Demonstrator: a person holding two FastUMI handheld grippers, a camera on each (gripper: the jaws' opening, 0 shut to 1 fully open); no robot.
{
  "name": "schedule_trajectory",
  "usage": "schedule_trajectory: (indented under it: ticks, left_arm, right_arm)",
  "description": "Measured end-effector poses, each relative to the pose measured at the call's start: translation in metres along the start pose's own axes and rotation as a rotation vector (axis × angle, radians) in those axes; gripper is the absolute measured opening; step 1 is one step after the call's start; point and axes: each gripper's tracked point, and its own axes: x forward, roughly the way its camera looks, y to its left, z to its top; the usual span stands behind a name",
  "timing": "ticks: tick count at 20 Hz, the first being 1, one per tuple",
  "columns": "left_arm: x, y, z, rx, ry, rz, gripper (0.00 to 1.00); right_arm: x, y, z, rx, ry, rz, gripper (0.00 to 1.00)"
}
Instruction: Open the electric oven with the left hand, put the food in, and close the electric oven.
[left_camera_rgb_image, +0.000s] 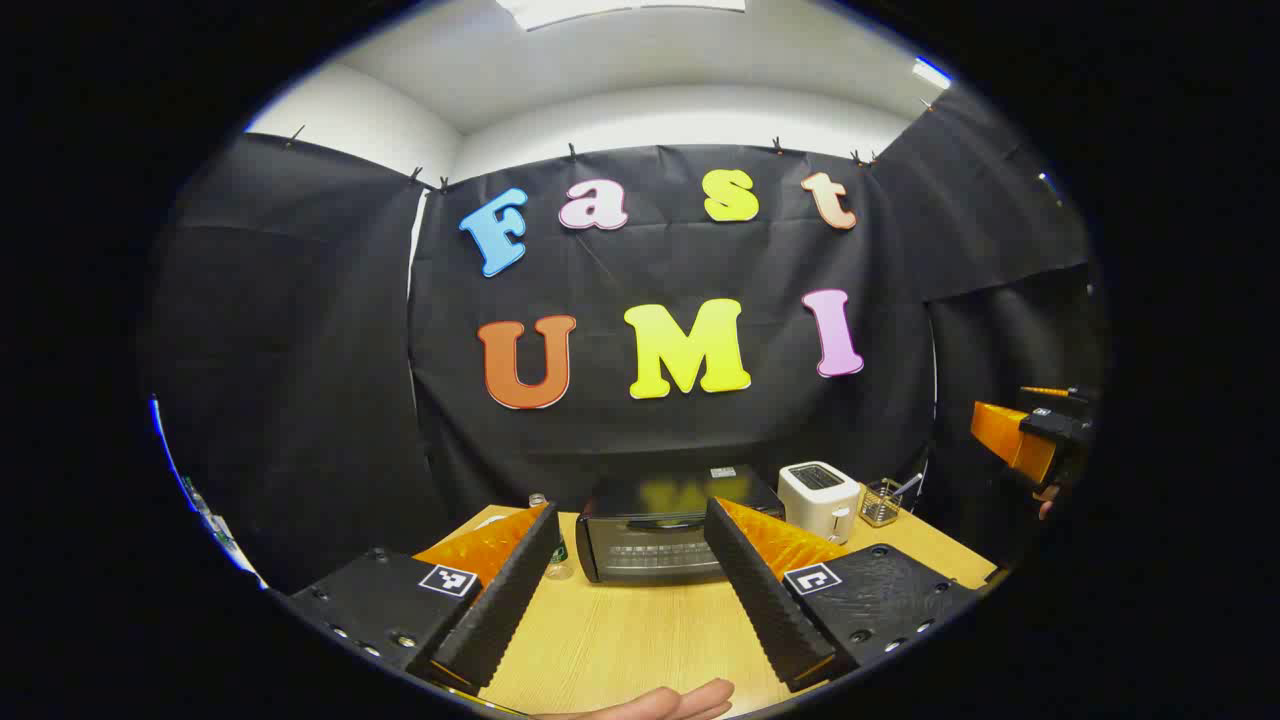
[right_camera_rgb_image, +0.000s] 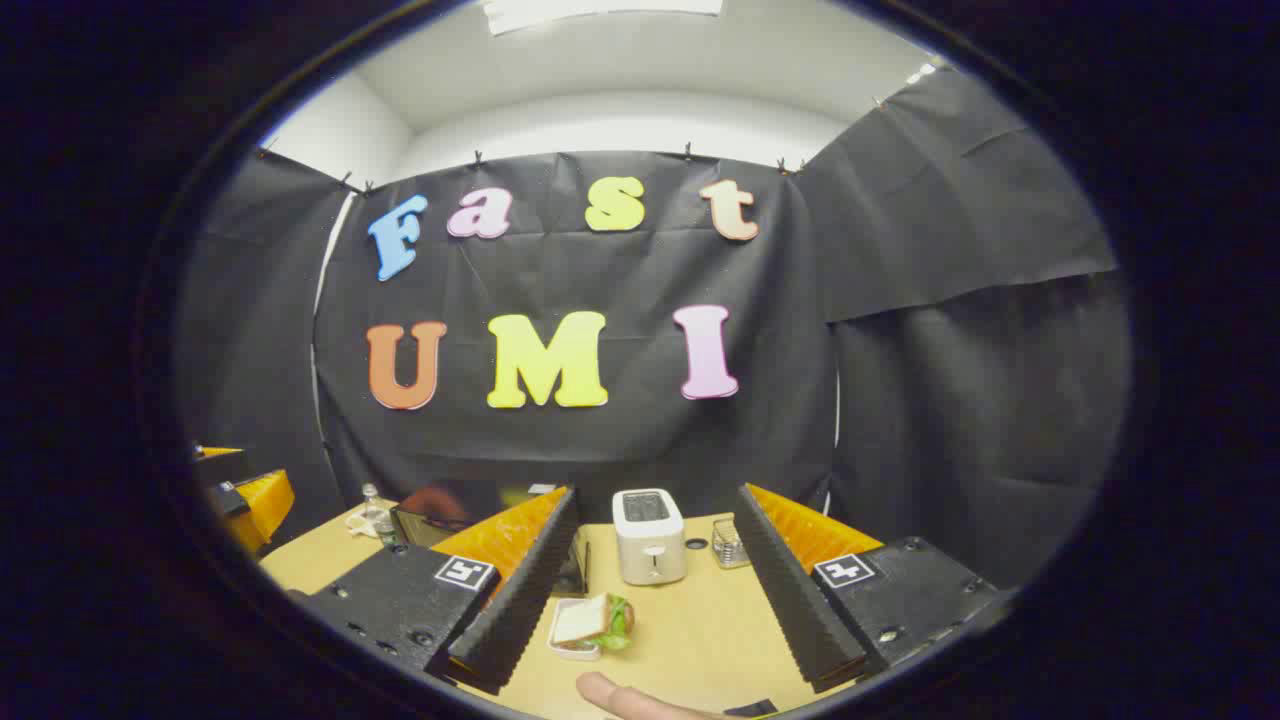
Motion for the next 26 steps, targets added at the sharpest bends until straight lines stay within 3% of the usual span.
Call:
schedule_trajectory:
  ticks: [1, 2, 3, 4, 5, 7, 8, 9, 10, 15, 16, 17, 21, 22, 25, 26]
  left_arm:
    - [-0.002, 0.002, 0.001, -0.007, 0.0, -0.008, 0.96]
    - [-0.003, 0.001, 0.0, -0.015, 0.006, -0.02, 0.95]
    - [-0.004, 0.0, -0.001, -0.017, 0.01, -0.026, 0.95]
    - [-0.006, 0.004, -0.001, -0.012, 0.009, -0.02, 0.96]
    - [-0.007, 0.009, 0.001, 0.006, 0.003, -0.001, 0.96]
    - [-0.01, 0.012, 0.003, 0.055, -0.007, 0.016, 0.96]
    - [-0.012, 0.006, 0.0, 0.062, -0.004, 0.008, 0.96]
    - [-0.012, 0.003, 0.0, 0.058, -0.003, 0.002, 0.95]
    - [-0.012, 0.002, -0.002, 0.049, 0.004, 0.0, 0.95]
    - [-0.008, 0.001, -0.002, 0.007, 0.017, -0.01, 0.96]
    - [-0.006, 0.001, -0.003, 0.004, 0.016, -0.012, 0.96]
    - [-0.003, 0.001, -0.003, 0.001, 0.016, -0.014, 0.96]
    - [0.021, -0.003, -0.006, -0.003, 0.03, -0.025, 0.96]
    - [0.029, -0.005, -0.008, -0.001, 0.04, -0.031, 0.96]
    - [0.063, -0.01, -0.02, 0.011, 0.084, -0.035, 0.96]
    - [0.075, -0.012, -0.027, 0.02, 0.106, -0.034, 0.96]
  right_arm:
    - [-0.002, 0.002, 0.002, -0.003, -0.006, 0.008, 1.0]
    - [-0.002, 0.001, 0.0, -0.001, -0.006, 0.008, 0.92]
    - [-0.003, 0.0, 0.0, 0.002, -0.003, 0.007, 0.92]
    - [-0.005, 0.001, 0.001, 0.003, -0.005, 0.011, 1.0]
    - [-0.006, 0.001, 0.004, 0.002, -0.013, 0.013, 0.92]
    - [-0.008, -0.004, 0.007, -0.008, -0.021, -0.002, 0.92]
    - [-0.009, -0.005, 0.008, -0.014, -0.024, -0.002, 1.0]
    - [-0.012, -0.005, 0.009, -0.016, -0.027, -0.001, 1.0]
    - [-0.013, -0.007, 0.009, -0.017, -0.029, 0.001, 0.92]
    - [-0.018, -0.014, 0.01, -0.013, -0.033, -0.001, 0.92]
    - [-0.019, -0.014, 0.01, -0.012, -0.035, 0.002, 1.0]
    - [-0.019, -0.015, 0.01, -0.012, -0.036, 0.004, 1.0]
    - [-0.009, -0.019, 0.013, 0.002, -0.039, 0.012, 1.0]
    - [-0.005, -0.02, 0.014, 0.004, -0.043, 0.011, 0.92]
    - [0.008, -0.022, 0.019, 0.0, -0.056, 0.017, 1.0]
    - [0.012, -0.021, 0.022, -0.003, -0.064, 0.021, 0.92]
